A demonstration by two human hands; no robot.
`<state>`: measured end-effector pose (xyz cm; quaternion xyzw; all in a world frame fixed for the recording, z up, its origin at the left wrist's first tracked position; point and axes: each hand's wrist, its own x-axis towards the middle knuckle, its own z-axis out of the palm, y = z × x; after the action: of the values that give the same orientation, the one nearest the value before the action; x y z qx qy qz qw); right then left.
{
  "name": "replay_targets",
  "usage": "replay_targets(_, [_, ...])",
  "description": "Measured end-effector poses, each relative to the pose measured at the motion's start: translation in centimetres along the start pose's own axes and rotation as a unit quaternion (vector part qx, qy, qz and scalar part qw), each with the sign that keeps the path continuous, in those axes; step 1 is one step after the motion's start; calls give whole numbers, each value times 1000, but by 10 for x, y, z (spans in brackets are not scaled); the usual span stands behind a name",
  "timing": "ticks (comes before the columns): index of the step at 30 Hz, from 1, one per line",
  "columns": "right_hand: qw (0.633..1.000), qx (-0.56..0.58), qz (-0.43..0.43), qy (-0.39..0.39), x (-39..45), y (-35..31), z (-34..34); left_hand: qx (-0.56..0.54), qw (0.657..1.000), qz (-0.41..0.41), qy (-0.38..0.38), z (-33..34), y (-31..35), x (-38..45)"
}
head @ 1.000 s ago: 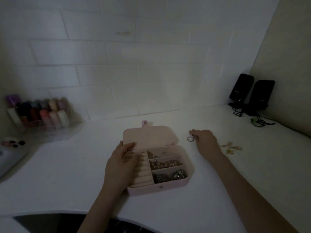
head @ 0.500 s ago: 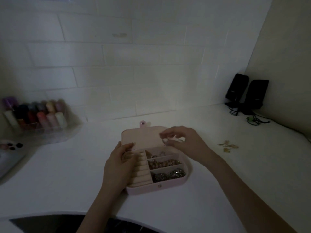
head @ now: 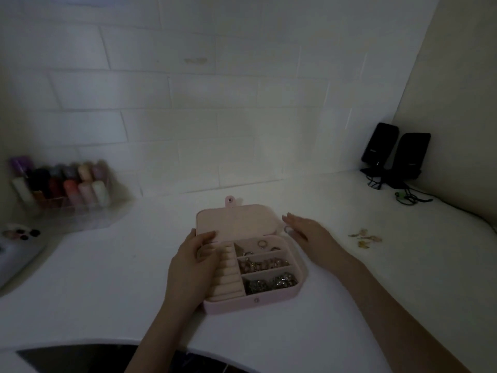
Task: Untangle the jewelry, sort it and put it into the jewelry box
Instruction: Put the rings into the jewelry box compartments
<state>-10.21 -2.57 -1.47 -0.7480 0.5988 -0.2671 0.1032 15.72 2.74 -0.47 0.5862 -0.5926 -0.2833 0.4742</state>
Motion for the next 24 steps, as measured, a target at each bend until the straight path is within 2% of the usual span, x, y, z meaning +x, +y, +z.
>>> replay_targets(8, [997,11,9,75,-1,-9,-3,6,1000,-7,-12,-2,-1,-2])
replay_targets(11, [980,132,-32,144,-1,-27,-11,11,1000,-8,-11,-3,1,-1])
replay_targets(12, [975,161,-65,141,-1,-37,-15,13,1000,-8,-9,-3,1,-1])
replay_targets(14, [974,180,-112,84,1,-51,-16,16,1000,-11,-7,-3,1,-1])
replay_targets(17, [981,80,-177,-10,1,-54,3,14,1000,-5,-5,-1,1,-1])
replay_targets(19, [979,92,-179,-38,-1,-49,9,13,1000,-1,-4,-1,2,-1])
replay_targets(21, [979,135,-152,-4,-1,-48,-2,6,1000,-4,-3,-1,2,-1])
replay_targets(24, [980,151,-92,93,3,-38,-22,0,1000,-4,-2,-1,3,-1])
